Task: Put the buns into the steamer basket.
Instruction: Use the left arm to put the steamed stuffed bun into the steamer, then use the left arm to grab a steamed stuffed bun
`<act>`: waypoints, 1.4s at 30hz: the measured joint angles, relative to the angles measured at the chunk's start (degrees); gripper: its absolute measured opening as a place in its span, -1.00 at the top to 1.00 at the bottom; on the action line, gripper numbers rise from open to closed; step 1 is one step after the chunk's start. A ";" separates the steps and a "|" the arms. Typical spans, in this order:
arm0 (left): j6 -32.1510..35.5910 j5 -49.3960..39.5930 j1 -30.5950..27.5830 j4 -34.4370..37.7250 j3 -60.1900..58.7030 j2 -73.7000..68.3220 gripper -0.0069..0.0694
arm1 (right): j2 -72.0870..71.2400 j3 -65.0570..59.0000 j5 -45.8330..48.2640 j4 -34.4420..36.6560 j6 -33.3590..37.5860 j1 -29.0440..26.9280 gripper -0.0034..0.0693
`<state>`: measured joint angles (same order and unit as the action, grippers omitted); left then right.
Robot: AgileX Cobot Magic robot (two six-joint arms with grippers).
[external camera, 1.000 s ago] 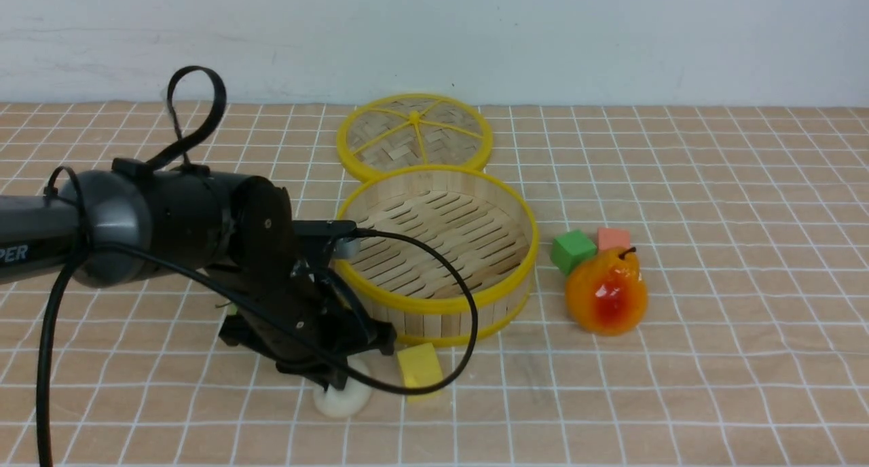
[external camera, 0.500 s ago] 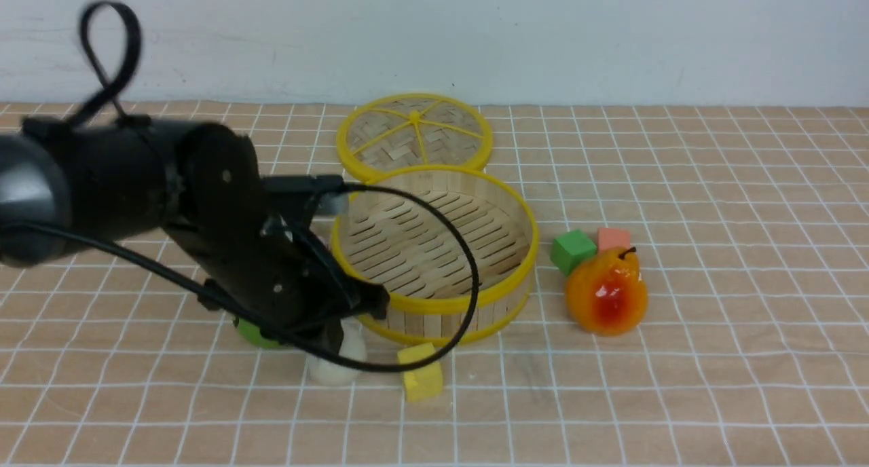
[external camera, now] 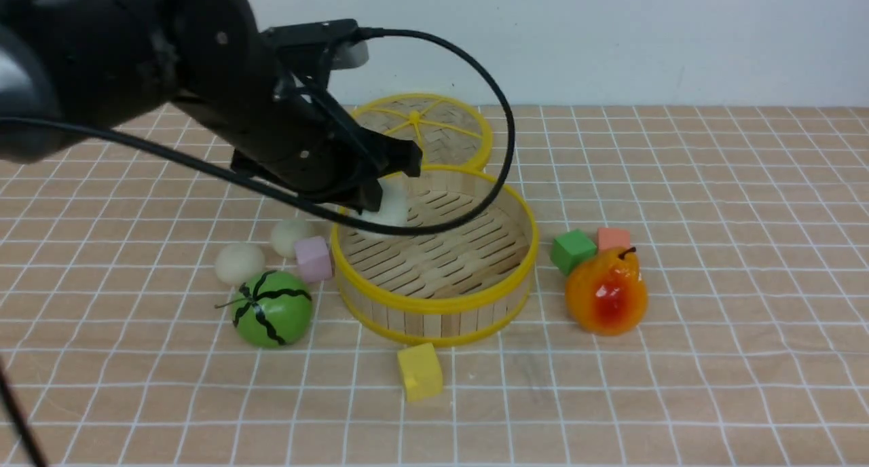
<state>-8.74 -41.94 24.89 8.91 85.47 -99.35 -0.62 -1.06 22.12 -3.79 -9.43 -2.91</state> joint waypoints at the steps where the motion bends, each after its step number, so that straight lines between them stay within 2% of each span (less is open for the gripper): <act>1: 0.44 0.00 0.00 -0.01 1.22 -1.85 0.85 | 0.00 0.00 0.00 0.00 0.00 0.00 0.24; 14: 1.16 0.53 0.00 2.60 7.39 -16.65 0.82 | 0.00 0.00 0.00 0.00 0.00 0.00 0.24; 20: 1.16 0.02 0.00 2.85 7.60 -17.29 0.69 | 0.00 0.00 0.00 0.00 0.00 0.00 0.24; 25: 1.16 -0.24 0.00 3.41 7.60 -17.29 0.37 | 0.00 0.00 0.00 0.00 0.00 0.00 0.24; 31: 1.16 -1.25 0.00 3.91 7.60 -16.71 -0.13 | 0.00 0.00 0.00 0.00 0.00 0.00 0.24; 35: 1.78 -1.77 0.00 3.84 7.60 -14.99 -0.26 | 0.00 0.00 0.00 0.00 0.00 0.00 0.24; 42: 2.89 -4.35 0.00 3.69 7.60 -6.95 -0.30 | 0.00 0.00 0.00 0.00 0.00 0.00 0.24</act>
<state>-5.85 -46.29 24.89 12.60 93.07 -106.30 -0.62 -1.06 22.12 -3.79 -9.43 -2.91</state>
